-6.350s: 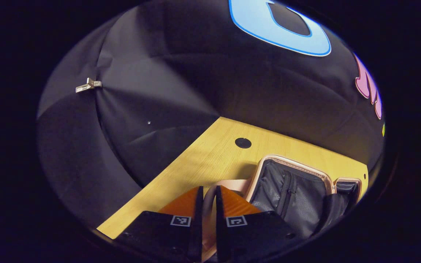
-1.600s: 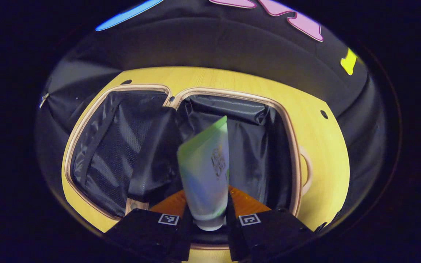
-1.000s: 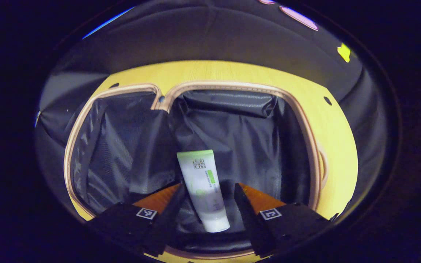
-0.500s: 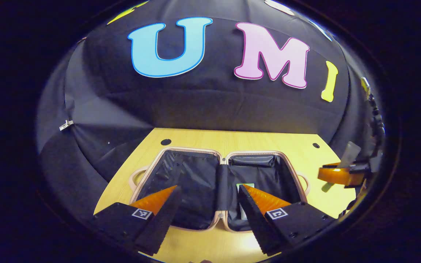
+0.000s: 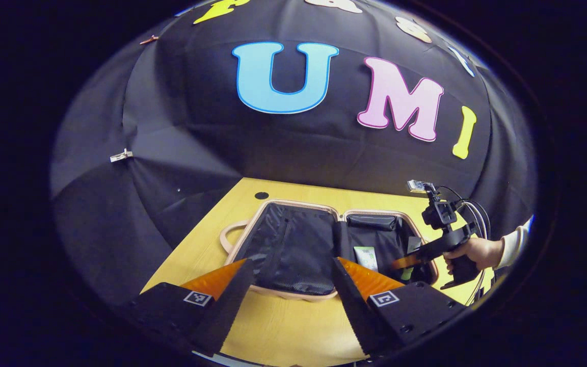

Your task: First open the suitcase, pack the skin care products into it, and then close the suitcase.

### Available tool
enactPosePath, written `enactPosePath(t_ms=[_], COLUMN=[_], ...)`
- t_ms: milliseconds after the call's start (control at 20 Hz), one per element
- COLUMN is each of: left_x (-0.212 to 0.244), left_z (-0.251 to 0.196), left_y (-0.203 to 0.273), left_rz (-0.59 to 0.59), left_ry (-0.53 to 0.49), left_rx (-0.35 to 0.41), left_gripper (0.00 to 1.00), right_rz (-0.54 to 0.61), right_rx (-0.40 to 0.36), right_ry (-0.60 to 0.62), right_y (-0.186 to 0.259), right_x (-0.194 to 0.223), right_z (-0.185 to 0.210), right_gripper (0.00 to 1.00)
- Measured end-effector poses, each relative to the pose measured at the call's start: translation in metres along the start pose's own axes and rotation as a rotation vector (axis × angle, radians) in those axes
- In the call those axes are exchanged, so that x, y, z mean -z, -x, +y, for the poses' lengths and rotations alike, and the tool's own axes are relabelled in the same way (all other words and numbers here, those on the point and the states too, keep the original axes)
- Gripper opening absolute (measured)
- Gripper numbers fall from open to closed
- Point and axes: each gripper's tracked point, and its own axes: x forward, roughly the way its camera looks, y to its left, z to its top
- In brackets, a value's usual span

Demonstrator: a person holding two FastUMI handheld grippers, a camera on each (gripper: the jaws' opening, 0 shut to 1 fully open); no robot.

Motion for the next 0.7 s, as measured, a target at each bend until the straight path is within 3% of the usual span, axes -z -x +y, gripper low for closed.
enactPosePath(t_ms=[150, 200, 300, 350, 500, 600, 700], left_x=[0.005, 0.009, 0.014, 0.013, 0.011, -0.001, -0.006], left_z=[0.006, 0.011, 0.029, 0.034, 0.064, 0.097, 0.12], left_y=[0.0, -0.001, -0.006, -0.009, -0.025, -0.043, -0.071], left_rz=[0.005, 0.022, 0.036, 0.036, 0.028, 0.001, 0.006], left_ry=[0.007, 0.006, 0.011, 0.028, 0.083, 0.118, 0.147], left_rx=[-0.002, -0.017, -0.067, -0.076, -0.114, -0.153, -0.135], left_gripper=[0.96, 0.96, 0.96, 0.96, 0.96, 0.96, 0.96], right_rz=[-0.036, -0.029, -0.063, -0.099, -0.262, -0.366, -0.452], right_rx=[0.03, 0.031, 0.017, 0.006, -0.051, -0.082, -0.077], right_ry=[-0.001, -0.003, -0.018, -0.018, 0.003, 0.023, 0.032], right_y=[-0.001, 0.006, 0.018, 0.028, 0.079, 0.117, 0.154], right_x=[-0.013, -0.014, -0.019, -0.023, -0.045, -0.052, -0.049], right_z=[-0.002, -0.003, 0.001, 0.002, 0.01, 0.007, -0.012], right_gripper=[0.19, 0.4, 0.35, 0.43, 0.9, 0.98, 0.99])
